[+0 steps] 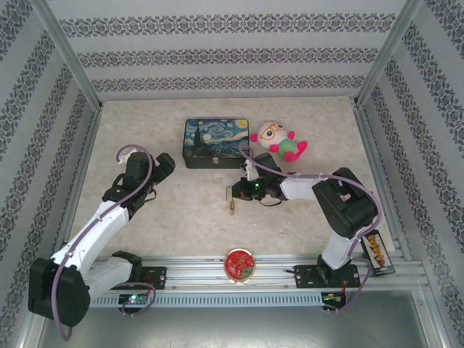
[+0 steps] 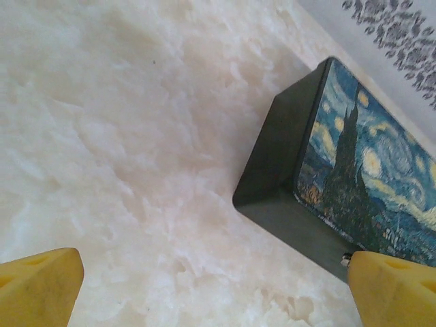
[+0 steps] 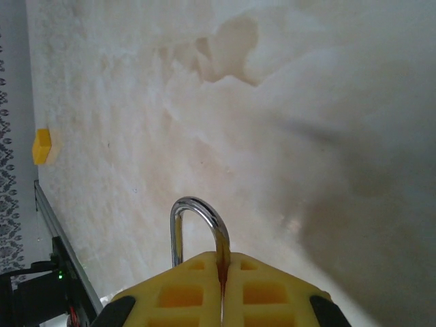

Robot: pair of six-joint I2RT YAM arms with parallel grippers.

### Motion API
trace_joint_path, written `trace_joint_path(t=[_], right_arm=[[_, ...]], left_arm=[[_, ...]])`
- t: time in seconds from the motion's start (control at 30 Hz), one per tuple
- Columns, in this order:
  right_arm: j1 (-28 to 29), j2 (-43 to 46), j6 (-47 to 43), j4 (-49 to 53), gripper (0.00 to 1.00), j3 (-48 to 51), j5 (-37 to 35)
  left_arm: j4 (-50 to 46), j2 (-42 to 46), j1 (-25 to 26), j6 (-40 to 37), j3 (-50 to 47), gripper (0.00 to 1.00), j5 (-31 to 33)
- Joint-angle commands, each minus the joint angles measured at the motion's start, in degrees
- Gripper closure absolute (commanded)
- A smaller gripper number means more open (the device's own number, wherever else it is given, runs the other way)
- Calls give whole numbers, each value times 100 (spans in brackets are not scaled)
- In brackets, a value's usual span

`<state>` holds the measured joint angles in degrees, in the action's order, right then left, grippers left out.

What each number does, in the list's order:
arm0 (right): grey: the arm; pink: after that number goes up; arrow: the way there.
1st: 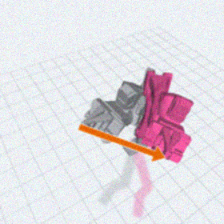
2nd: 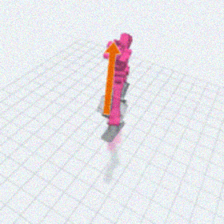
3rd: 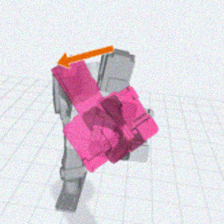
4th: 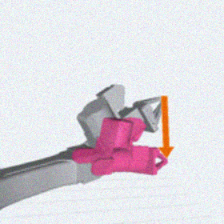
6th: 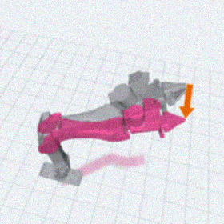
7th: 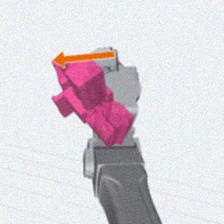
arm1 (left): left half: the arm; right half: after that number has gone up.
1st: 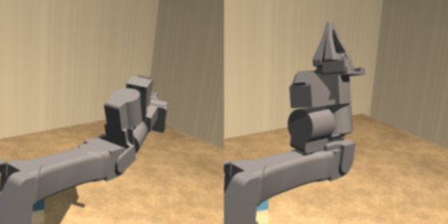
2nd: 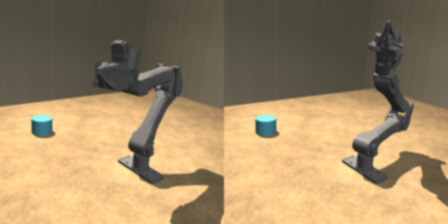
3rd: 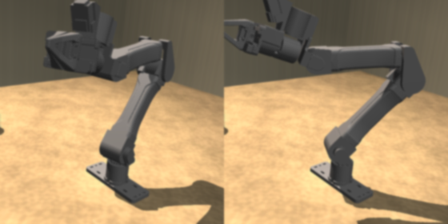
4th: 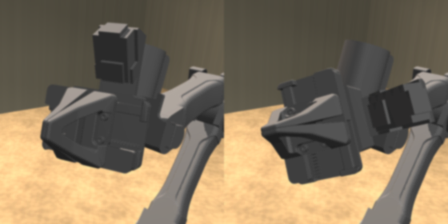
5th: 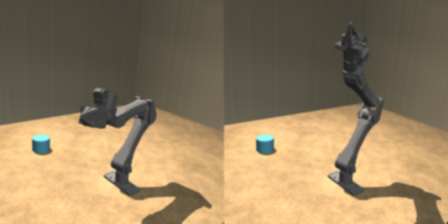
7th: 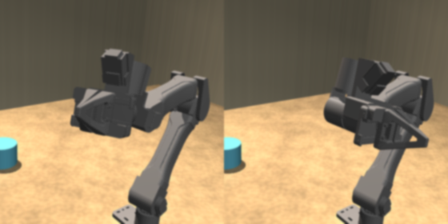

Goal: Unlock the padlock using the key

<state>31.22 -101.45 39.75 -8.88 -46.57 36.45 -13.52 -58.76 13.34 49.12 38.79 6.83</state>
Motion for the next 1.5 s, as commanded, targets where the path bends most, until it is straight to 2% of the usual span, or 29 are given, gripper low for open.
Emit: trace_joint_path(t=[0.0, 0.17, 0.27, 0.43, 0.53, 0.73, 0.97, 1.1, 1.3, 1.47], right_arm=[[-64, -102, -371, 515, 100, -178, -413], [-68, -83, -714, 1210, 99, -309, -956], [-90, 22, -821, 1394, 93, -318, -1152], [-125, 277, -870, 1537, 74, -310, -1260], [-149, 557, -890, 1650, 68, -268, -1354], [-332, 1553, -964, 2084, 58, -58, -1988], [-677, 3190, -1316, 2635, 45, 312, -3526], [-885, 4081, -1533, 2535, 34, 699, -4395], [-1102, 5043, -2032, 1949, 2, 1327, -5454], [-1347, 5259, -2526, 1119, 2, 1792, -5587]], left_arm=[[-247, 173, -113, 78, -46, 1, 257], [-326, 195, -133, 93, -46, 1, 310], [-310, 191, -139, 106, -64, 1, 311], [-374, 208, -150, 72, -31, 1, 284], [-478, 280, -157, -2, 13, 1, 297], [-793, 598, -186, -236, 30, 1, 488], [-957, 1201, -201, -770, -169, 1, 939], [-711, 1670, -201, -1129, -502, 1, 1279], [125, 2337, -201, -1963, -1153, 1, 1574], [1104, 2563, -207, -2732, -1751, 1, 1583]])
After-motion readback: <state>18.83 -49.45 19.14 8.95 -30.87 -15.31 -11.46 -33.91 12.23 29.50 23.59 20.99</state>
